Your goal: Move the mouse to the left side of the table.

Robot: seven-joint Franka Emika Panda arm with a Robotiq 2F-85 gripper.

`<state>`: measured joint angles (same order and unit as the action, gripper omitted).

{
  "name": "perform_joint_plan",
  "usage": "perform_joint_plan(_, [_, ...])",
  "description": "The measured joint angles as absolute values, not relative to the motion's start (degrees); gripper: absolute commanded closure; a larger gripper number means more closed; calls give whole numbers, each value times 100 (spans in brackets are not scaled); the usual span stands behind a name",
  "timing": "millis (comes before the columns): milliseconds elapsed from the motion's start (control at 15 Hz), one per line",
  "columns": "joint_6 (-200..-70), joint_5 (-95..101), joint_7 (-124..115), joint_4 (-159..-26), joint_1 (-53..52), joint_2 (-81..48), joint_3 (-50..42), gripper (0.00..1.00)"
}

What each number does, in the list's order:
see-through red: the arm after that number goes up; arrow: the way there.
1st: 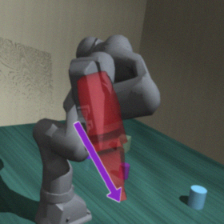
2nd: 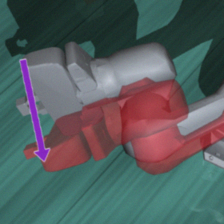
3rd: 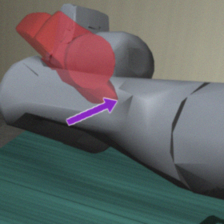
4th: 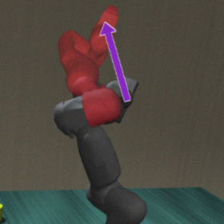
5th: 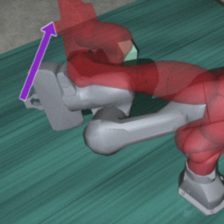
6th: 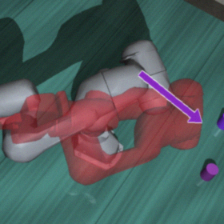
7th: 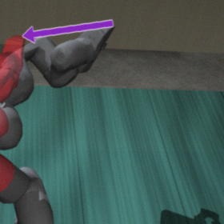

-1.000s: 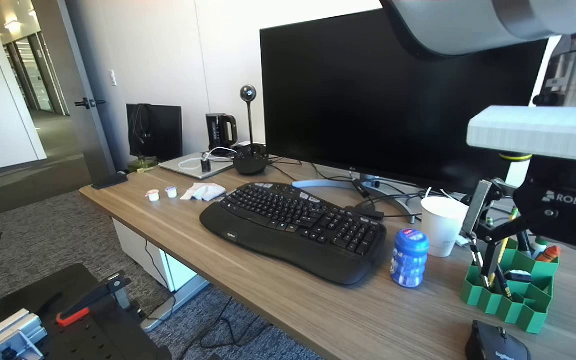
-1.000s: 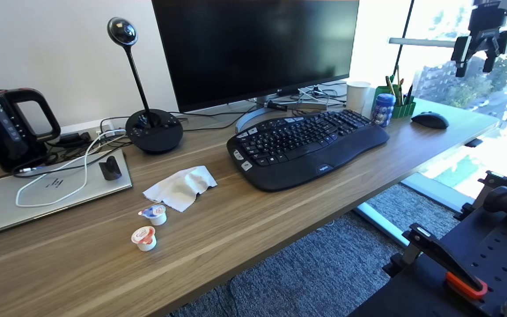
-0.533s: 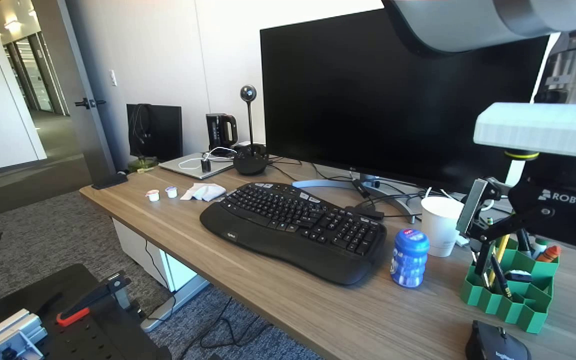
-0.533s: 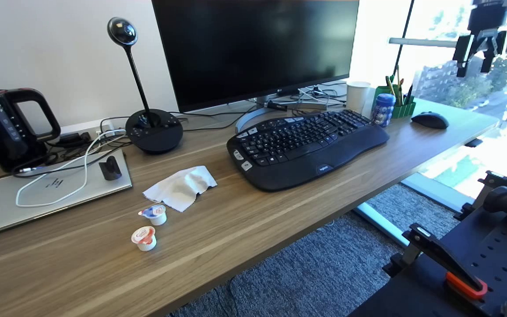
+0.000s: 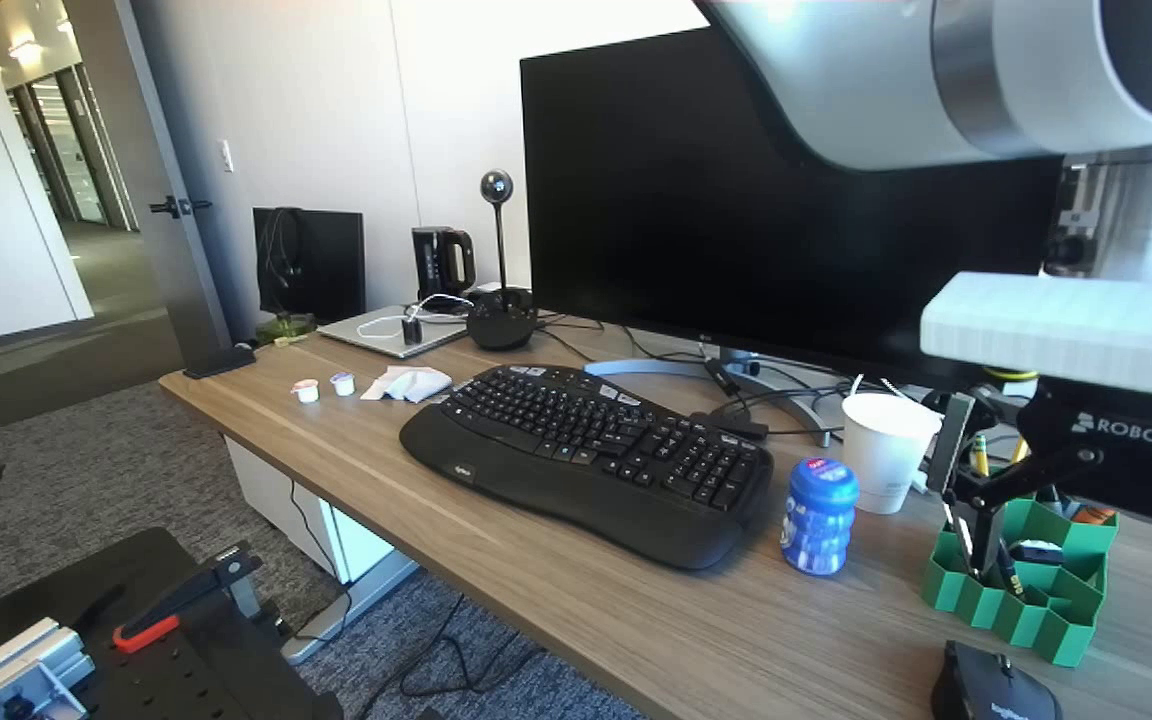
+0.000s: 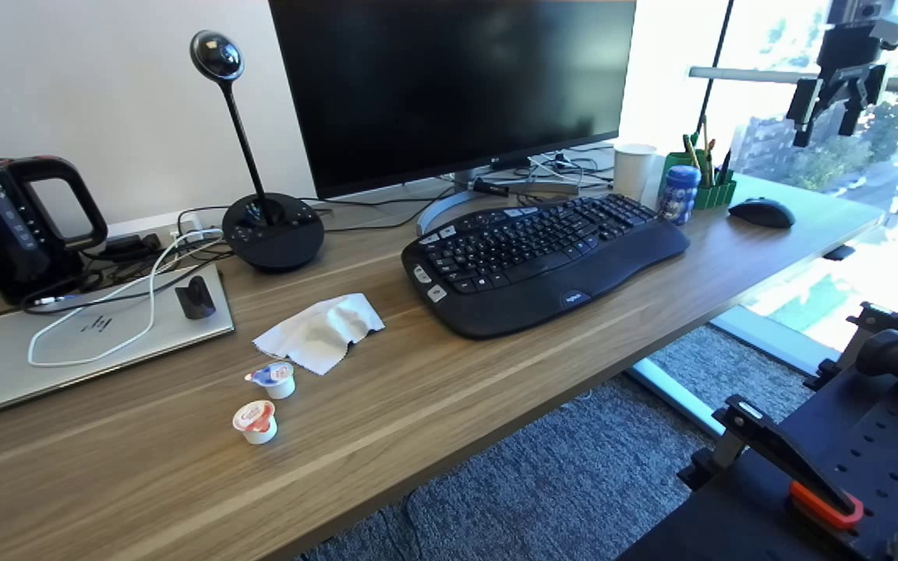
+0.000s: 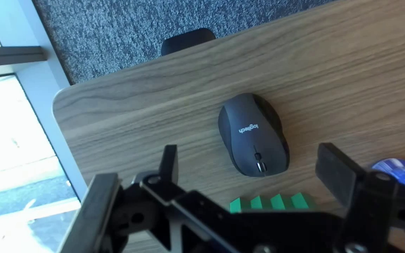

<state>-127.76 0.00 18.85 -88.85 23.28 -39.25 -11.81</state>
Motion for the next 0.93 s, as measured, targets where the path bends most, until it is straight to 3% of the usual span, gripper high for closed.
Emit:
perform_joint_plan(467, [-13666, 341, 1202, -9212, 2184, -4173, -1274, 0])
perform_joint_plan(933, [-13296, 361, 1076, -9178, 2169, -4251, -1293, 0])
